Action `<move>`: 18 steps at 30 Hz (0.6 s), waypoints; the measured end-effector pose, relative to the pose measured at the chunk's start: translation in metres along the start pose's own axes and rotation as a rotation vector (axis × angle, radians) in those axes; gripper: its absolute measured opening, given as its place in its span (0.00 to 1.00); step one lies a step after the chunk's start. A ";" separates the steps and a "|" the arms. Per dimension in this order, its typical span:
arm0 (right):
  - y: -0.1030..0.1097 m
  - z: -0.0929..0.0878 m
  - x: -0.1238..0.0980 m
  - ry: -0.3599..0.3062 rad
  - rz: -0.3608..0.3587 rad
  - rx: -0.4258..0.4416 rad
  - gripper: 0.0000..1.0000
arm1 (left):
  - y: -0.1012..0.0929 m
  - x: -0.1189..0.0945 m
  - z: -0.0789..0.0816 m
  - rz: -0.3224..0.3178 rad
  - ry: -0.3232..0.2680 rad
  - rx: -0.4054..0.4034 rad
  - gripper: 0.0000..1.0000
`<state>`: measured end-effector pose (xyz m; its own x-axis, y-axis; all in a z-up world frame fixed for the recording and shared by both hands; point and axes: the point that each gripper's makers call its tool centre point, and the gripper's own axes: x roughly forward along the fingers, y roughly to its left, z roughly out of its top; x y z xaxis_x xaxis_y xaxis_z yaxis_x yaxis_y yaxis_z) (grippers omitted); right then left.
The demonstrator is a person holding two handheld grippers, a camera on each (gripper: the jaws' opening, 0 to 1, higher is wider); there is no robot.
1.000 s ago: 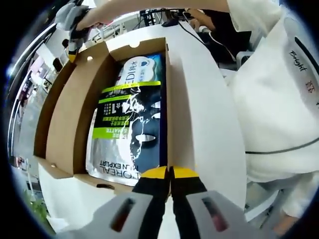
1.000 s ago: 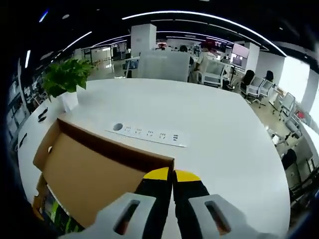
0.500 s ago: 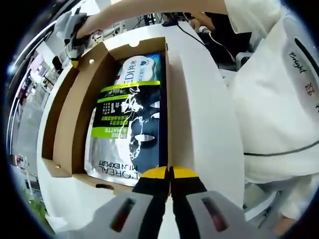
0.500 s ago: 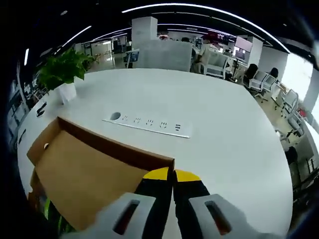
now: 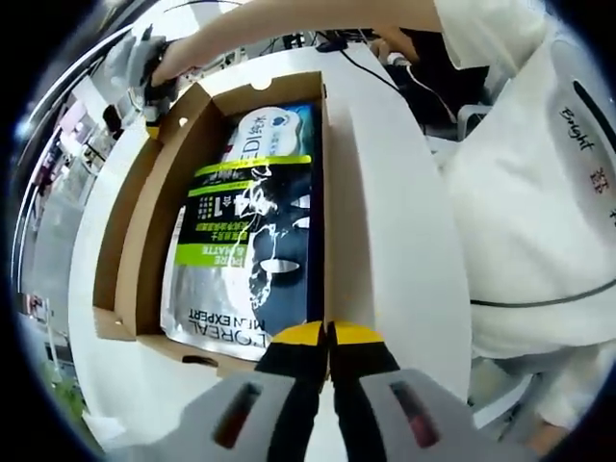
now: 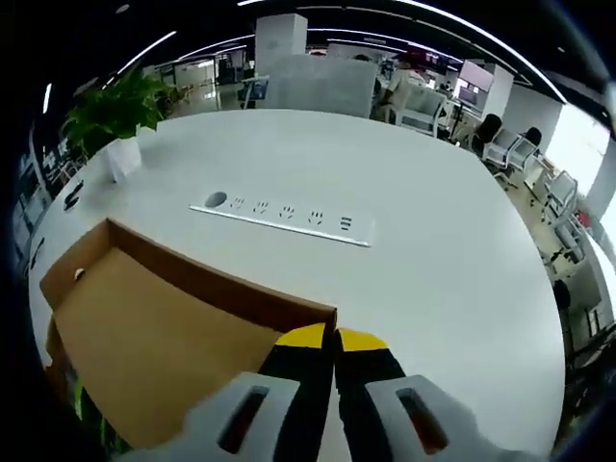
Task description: Operate the shoe box by opening the lid, removing the specified soft item, and placing it in the target area until the item is outside and the box remains undamaged.
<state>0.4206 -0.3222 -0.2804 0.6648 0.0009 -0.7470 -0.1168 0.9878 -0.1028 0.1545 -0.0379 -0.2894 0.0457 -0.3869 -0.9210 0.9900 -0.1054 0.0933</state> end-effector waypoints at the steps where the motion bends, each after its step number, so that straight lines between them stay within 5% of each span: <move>1: 0.000 0.000 -0.001 -0.003 0.000 -0.001 0.00 | 0.000 0.000 0.000 -0.001 -0.002 0.000 0.01; 7: -0.001 0.001 -0.005 -0.030 -0.012 -0.049 0.01 | 0.000 0.001 0.000 -0.007 -0.013 -0.002 0.01; 10: -0.001 0.005 -0.005 -0.044 -0.029 -0.183 0.03 | 0.001 0.001 0.000 -0.017 -0.024 -0.012 0.01; 18: 0.000 0.010 -0.015 -0.105 -0.004 -0.183 0.07 | 0.001 0.001 0.000 -0.017 -0.017 -0.004 0.01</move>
<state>0.4182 -0.3211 -0.2622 0.7379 0.0230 -0.6745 -0.2399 0.9431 -0.2302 0.1551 -0.0386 -0.2905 0.0270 -0.4010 -0.9157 0.9911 -0.1086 0.0768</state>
